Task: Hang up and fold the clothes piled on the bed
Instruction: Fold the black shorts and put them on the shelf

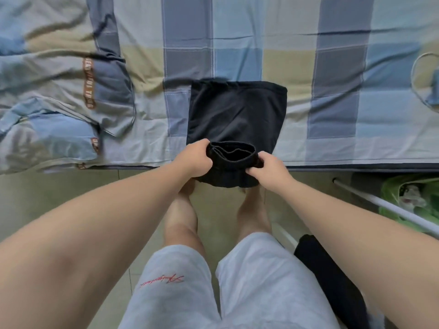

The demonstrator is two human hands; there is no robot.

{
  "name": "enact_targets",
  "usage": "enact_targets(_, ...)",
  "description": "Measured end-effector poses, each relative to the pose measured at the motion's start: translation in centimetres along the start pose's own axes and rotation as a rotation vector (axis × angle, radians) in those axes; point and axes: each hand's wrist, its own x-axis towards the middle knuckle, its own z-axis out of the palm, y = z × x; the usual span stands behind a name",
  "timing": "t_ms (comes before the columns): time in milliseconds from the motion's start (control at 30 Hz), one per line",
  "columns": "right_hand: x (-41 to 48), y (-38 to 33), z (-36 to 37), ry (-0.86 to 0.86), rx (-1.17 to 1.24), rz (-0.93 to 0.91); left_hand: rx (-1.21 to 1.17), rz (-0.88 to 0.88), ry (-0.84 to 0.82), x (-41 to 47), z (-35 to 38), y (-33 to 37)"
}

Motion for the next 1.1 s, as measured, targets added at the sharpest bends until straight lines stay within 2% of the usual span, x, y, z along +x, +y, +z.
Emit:
enact_targets(200, 8.7, -4.0, -5.7, 0.12, 0.081, -0.052, -0.147, 0.041, 0.179, 7.8, -5.3, 3.2)
enact_targets(333, 13.0, -5.1, -7.1, 0.236, 0.149, -0.027, -0.264, 0.021, 0.344, 11.2, -6.3, 4.0)
enact_targets(600, 14.6, -0.2, -4.5, 0.335, 0.083, 0.172, -0.267, -0.268, 0.466, 12.2, -2.4, 0.5)
enact_targets(767, 15.1, 2.6, -3.3, 0.348, 0.245, 0.275, -0.448, -0.331, 0.414, 13.0, -0.1, -1.3)
enact_targets(900, 15.8, 3.3, -2.8, 0.241, 0.617, 0.222, -0.614, -0.291, 0.359, 14.0, 0.7, -0.9)
enact_targets(1100, 15.5, 2.5, -1.5, 0.084, 0.675, 0.27, -0.54, -0.323, 0.262, 14.2, 1.1, -0.6)
